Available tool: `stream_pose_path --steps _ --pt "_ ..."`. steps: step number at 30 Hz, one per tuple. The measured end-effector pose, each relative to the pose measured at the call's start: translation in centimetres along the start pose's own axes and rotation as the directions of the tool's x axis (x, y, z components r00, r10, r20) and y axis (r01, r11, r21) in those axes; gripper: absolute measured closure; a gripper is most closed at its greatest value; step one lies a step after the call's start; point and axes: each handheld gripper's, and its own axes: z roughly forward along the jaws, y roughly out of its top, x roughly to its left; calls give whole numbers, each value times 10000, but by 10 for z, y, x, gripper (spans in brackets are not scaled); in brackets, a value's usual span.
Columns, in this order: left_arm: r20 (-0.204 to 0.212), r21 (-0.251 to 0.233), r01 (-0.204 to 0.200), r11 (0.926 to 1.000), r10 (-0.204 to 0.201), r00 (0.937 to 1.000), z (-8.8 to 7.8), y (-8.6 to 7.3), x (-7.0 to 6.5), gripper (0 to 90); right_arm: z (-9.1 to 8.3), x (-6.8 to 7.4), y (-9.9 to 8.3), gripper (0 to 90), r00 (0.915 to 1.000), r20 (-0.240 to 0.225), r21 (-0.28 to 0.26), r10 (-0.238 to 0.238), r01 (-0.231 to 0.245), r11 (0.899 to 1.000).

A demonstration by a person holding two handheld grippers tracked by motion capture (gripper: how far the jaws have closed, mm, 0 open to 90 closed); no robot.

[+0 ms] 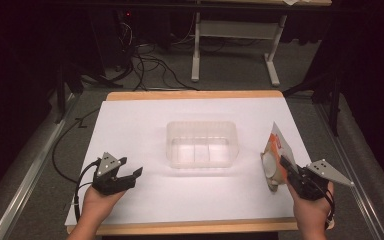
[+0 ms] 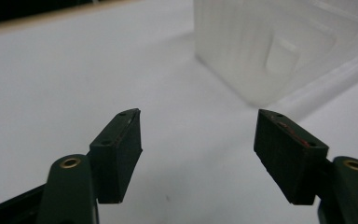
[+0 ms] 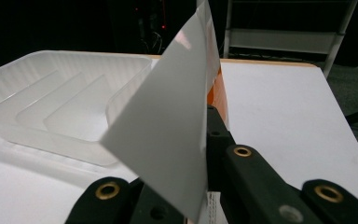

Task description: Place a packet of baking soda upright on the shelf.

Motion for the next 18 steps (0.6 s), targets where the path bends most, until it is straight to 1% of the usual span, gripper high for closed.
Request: stream_pose_path --steps 1,2,3,4,5,6,7,10,12,15,16,18 --pt "-86 112 -152 9998 153 9998 0 -1 3 297 0 0 0 900 10000 40 1 -8 8 10000" --pt "-185 14 -197 9998 197 9996 -2 -1 6 289 -1 0 0 900 9999 101 33 -42 42 10000" --pt "-179 -191 24 9998 -27 9998 -5 -2 9 296 -1 1 0 900 9999 147 40 -48 47 10000" --pt "-19 -349 420 9985 -421 9991 -8 -5 14 301 -1 1 0 900 9997 217 37 -119 119 9999" --pt "63 -376 627 9973 -625 9980 -8 -7 17 305 -2 2 1 900 9994 291 42 -171 170 9998" --pt "97 -329 725 9968 -722 9973 -8 -8 18 306 -2 2 1 900 9991 365 35 -195 194 9998" --pt "79 -195 658 9976 -657 9978 -7 -9 19 305 -2 2 1 900 9991 378 22 -191 190 9998" --pt "10 -15 310 9995 -310 9995 -3 -9 16 301 -3 0 3 900 9991 395 20 -147 146 9999" --pt "31 4 152 9999 -152 9999 -1 -8 12 301 -4 -1 4 900 9987 468 -42 -216 219 9998" --pt "-44 -13 -224 9997 224 9997 0 -7 7 308 -9 1 5 900 9974 622 -140 -367 377 9992" --pt "-65 -15 -330 9995 330 9994 0 -7 6 308 -10 1 5 900 9974 606 -187 -399 411 9990" --pt "-63 28 -426 9991 426 9991 0 -8 5 308 -11 0 6 900 9974 613 -236 -377 392 9990"
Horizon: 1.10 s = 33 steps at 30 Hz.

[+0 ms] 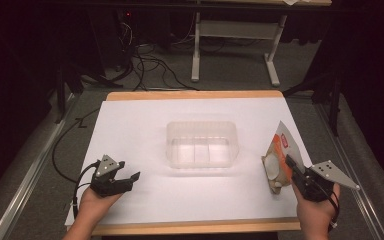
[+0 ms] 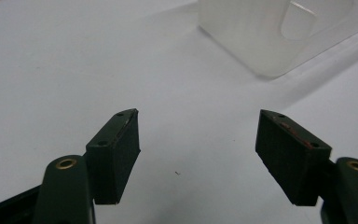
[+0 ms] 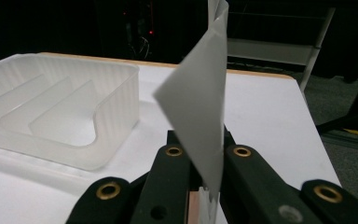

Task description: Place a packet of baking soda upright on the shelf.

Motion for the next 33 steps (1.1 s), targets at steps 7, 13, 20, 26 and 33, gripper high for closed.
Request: stream_pose_path --steps 7,13,20,26,33 --pt "0 0 39 10000 -39 10000 1 0 0 303 -6 2 6 900 9999 -151 -330 -9 4 9995" --pt "-28 -76 -78 9999 78 10000 1 0 -1 304 -10 6 10 900 9982 -584 -509 159 -189 9985" --pt "-52 -73 -196 9998 196 9998 0 0 -3 301 -8 19 20 900 9963 -862 -533 24 -71 9986" --pt "-147 -232 -129 9996 126 9998 -6 -1 3 299 -5 29 33 900 9965 -840 -689 -45 -13 9976" --pt "-207 -358 62 9993 -69 9998 -9 -1 8 299 -4 34 56 900 9951 -959 -1148 239 -349 9928"
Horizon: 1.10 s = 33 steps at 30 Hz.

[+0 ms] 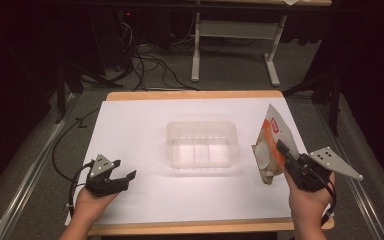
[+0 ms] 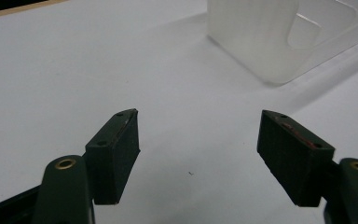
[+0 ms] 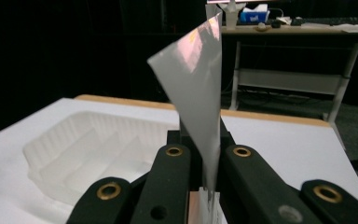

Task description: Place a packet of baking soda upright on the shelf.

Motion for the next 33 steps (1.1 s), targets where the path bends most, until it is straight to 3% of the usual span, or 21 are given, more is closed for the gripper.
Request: stream_pose_path --steps 16,24,33 --pt "-183 69 -157 9999 158 9997 1 -1 -1 300 17 28 49 900 9937 -1116 -821 66 -158 9965" --pt "-222 287 -678 9973 685 9974 4 0 -8 299 39 52 51 900 9874 -1580 -728 -78 -38 9973" --pt "-175 326 -897 9954 903 9958 5 0 -11 299 70 78 46 900 9827 -1826 -500 -319 231 9985"
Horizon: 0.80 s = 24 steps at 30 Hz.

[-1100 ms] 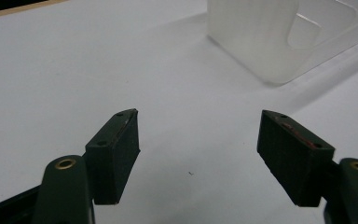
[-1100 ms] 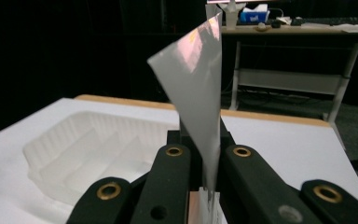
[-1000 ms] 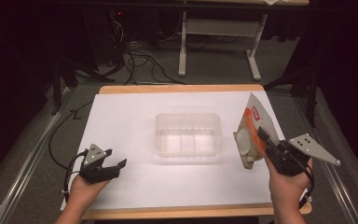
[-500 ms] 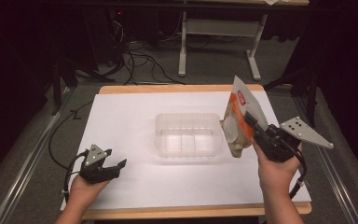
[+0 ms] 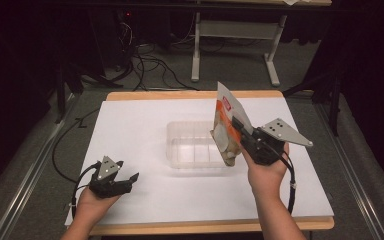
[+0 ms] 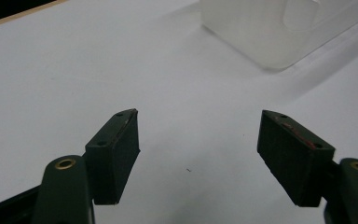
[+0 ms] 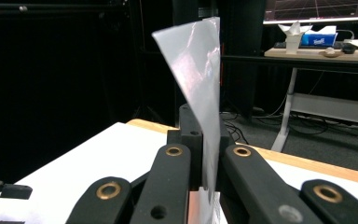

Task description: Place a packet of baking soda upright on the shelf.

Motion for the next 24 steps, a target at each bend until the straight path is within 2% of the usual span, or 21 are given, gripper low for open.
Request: stream_pose_path --steps 9,24 --pt "97 73 -247 9997 246 9996 3 1 -5 299 32 9 -11 900 10000 -60 197 -26 27 9998" --pt "155 183 -480 9987 477 9987 5 2 -8 299 72 7 -24 900 9997 218 678 -72 57 9977"
